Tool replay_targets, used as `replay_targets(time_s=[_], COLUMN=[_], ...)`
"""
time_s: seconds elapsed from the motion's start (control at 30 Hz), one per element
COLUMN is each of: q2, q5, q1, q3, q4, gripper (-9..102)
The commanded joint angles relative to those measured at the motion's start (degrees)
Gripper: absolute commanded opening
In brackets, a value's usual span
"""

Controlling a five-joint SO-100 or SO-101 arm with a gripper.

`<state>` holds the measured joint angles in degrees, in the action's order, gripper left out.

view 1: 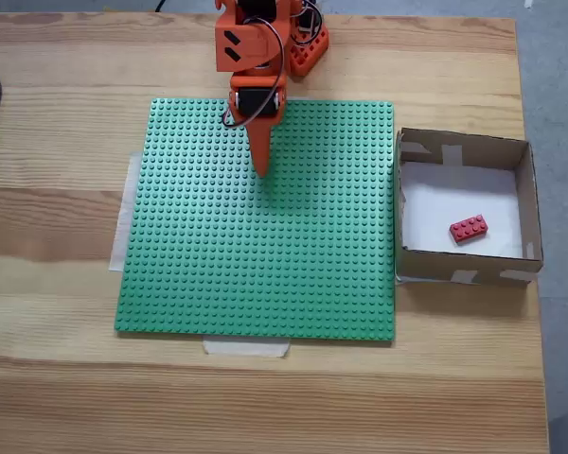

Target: Pick the red lego block and put it in the box.

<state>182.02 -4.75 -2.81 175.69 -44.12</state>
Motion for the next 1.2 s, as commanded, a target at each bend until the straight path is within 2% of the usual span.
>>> replay_targets(time_s=[0.0, 1.17], q2=[0.88, 2.64], q5=[0.18, 1.93], q1=[0.00, -1.05], q3=[1.32, 6.86], q4=[1.14, 1.32], gripper=[-1, -1])
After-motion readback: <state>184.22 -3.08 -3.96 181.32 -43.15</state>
